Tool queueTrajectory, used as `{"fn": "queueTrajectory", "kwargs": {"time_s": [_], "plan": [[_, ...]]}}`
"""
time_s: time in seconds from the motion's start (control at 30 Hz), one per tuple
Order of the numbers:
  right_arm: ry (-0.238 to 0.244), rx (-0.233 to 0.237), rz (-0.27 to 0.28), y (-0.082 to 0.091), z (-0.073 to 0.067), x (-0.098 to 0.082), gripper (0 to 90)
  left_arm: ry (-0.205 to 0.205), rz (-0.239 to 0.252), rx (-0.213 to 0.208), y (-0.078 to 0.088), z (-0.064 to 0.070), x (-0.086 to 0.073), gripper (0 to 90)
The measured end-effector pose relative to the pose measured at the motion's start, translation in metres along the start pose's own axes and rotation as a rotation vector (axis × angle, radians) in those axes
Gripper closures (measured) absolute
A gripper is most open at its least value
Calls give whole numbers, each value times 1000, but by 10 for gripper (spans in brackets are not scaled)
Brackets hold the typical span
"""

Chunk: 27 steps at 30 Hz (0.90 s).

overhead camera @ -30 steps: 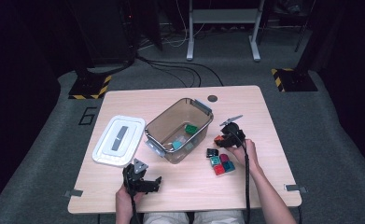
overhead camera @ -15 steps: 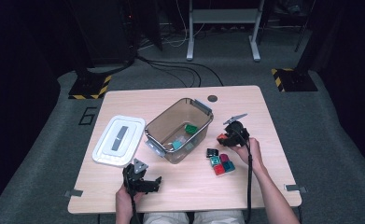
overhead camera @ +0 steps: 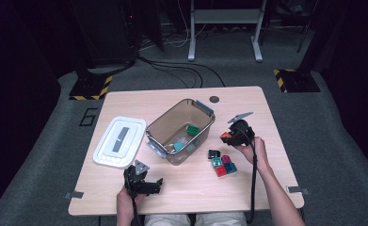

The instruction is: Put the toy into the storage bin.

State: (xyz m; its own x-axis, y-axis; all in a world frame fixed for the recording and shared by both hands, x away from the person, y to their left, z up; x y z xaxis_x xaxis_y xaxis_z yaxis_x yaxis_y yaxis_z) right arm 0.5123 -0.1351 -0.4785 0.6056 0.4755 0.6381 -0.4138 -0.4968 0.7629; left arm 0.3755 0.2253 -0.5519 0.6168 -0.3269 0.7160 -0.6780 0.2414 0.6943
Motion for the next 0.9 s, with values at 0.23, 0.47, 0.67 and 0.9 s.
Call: {"fn": "queueTrajectory", "kwargs": {"time_s": [0.23, 0.47, 0.67, 0.9], "plan": [[15, -5, 19, 12, -3, 7, 580, 0, 0, 0, 0, 0, 0, 2], [21, -6, 35, 25, -5, 15, 581, 0, 0, 0, 0, 0, 0, 2], [35, -8, 56, 35, -8, 23, 581, 1, 1, 0, 0, 0, 0, 2], [51, -8, 74, 44, -10, 31, 581, 0, 0, 0, 0, 0, 0, 2]]}}
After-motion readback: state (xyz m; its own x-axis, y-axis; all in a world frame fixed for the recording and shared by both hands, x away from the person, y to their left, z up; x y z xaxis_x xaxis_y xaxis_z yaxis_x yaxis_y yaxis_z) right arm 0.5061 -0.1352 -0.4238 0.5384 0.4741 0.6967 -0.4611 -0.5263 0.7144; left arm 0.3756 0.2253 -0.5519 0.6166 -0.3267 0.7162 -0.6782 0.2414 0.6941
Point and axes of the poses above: each handheld gripper's, and its own axes: y roughly backward along the jaws, x roughly out of its top, z roughly to its right, the point moved 3 cm from there along -y, roughly forward along the jaws, and after that the axes turned 6 degrees about x, right-handed, at the moved point
